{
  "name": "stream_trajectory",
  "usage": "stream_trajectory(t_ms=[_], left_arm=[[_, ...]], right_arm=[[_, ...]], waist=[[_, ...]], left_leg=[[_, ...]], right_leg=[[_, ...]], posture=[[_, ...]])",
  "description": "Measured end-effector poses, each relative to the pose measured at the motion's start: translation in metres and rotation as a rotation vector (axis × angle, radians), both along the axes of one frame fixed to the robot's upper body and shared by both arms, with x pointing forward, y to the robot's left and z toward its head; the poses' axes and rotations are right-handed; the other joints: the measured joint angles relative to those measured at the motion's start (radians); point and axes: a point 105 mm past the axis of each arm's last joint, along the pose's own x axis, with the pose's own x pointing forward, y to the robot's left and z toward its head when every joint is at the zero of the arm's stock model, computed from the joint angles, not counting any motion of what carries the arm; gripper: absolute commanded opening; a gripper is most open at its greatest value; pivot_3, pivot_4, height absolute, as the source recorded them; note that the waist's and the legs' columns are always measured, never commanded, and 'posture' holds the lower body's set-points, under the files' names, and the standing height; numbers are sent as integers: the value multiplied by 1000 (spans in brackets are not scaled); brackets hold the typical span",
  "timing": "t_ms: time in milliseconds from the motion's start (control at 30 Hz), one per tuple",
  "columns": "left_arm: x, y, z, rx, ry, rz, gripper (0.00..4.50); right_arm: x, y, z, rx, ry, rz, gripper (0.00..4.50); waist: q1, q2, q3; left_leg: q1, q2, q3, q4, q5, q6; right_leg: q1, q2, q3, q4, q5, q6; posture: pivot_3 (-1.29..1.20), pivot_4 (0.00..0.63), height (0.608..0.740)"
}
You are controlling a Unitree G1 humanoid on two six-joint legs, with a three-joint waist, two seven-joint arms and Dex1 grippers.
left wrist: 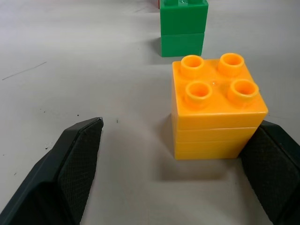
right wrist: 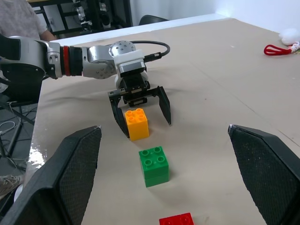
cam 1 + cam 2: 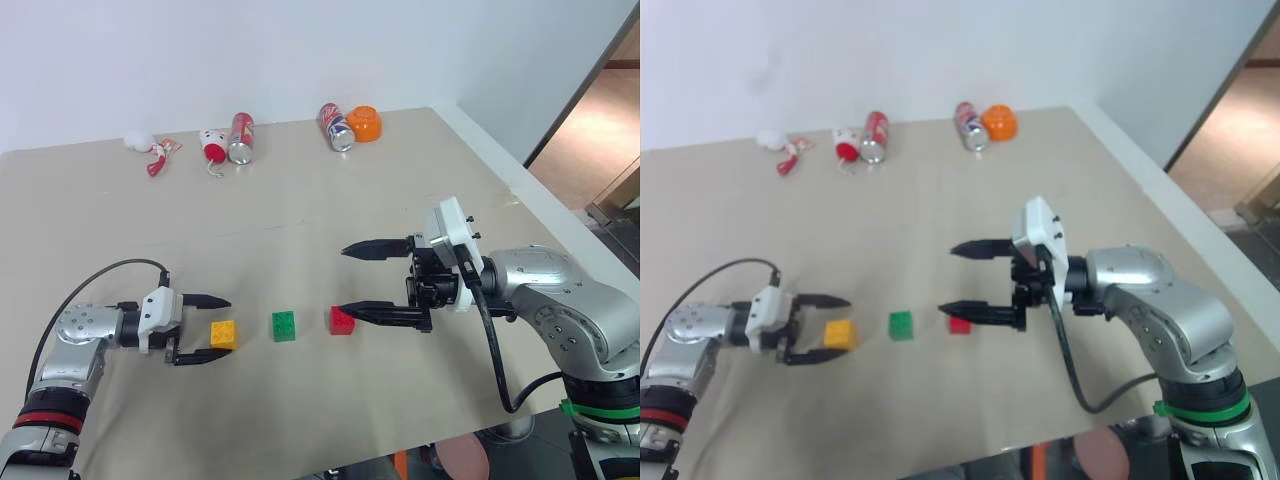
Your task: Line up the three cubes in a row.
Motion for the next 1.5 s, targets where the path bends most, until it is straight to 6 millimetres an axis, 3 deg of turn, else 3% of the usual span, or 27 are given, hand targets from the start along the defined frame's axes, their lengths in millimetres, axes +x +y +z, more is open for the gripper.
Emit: stream_trajectory(t_ms=[100, 333, 533, 633, 800, 900, 1000, 1233, 1500], left_arm=[[-3, 10, 0, 28, 17, 3, 4457], [-25, 58, 3, 106, 128, 99, 4457], [-49, 78, 6, 141, 202, 154, 4457], [-44, 79, 9, 120, 177, 243, 4457], [-9, 77, 35, -176, 106, 583, 4457], [4, 73, 49, -385, 73, 788, 4457], [8, 79, 46, -522, 103, 1003, 4457], [3, 97, 43, -634, 103, 1312, 4457], [-7, 109, 32, -647, 94, 1448, 4457]], right_arm=[[2, 1, 0, -7, -5, 9, 4500], [10, 0, 2, -6, -9, 23, 4500], [16, -1, 6, -5, -24, 39, 4500], [21, 3, 7, -5, -45, 43, 4500], [35, 3, 5, 30, -60, -32, 4500], [46, -2, 4, 88, -75, -152, 4500], [62, -14, -10, 150, -41, -337, 4500], [87, -44, -34, 279, 4, -744, 4500], [97, -79, -50, 336, -2, -1055, 4500]], waist=[[-8, 0, 0], [-15, 1, 0], [-17, 1, 1], [-16, 1, 1], [-12, 1, 1], [-9, 0, 0], [-6, -1, 0], [2, -1, 0], [1, -1, 0]], left_leg=[[0, 3, 0, 0, 0, 0], [2, 9, 0, -2, 0, 0], [2, 10, 1, -2, -2, 2], [1, 10, 2, -2, -2, 2], [0, 9, 2, -1, -2, 2], [-1, 9, 2, -1, -2, 0], [-1, 9, 3, -1, -3, -1], [0, 8, 3, 0, -2, -3], [1, 7, 4, 0, -1, -5]], right_leg=[[0, 3, 0, 1, 0, 0], [-3, 8, -1, 4, -2, -5], [-5, 8, -1, 4, -4, -7], [-6, 8, -1, 4, -4, -7], [-6, 8, -1, 4, -3, -5], [-6, 7, 0, 3, -3, -5], [-6, 7, 1, 3, -3, -5], [-4, 7, 2, 4, -1, -4], [-2, 7, 4, 4, 0, -3]], posture=[[0, 150, 740], [0, 150, 740], [0, 150, 740], [0, 150, 740], [0, 150, 740], [0, 150, 740], [0, 150, 740], [0, 150, 740], [0, 150, 740]])
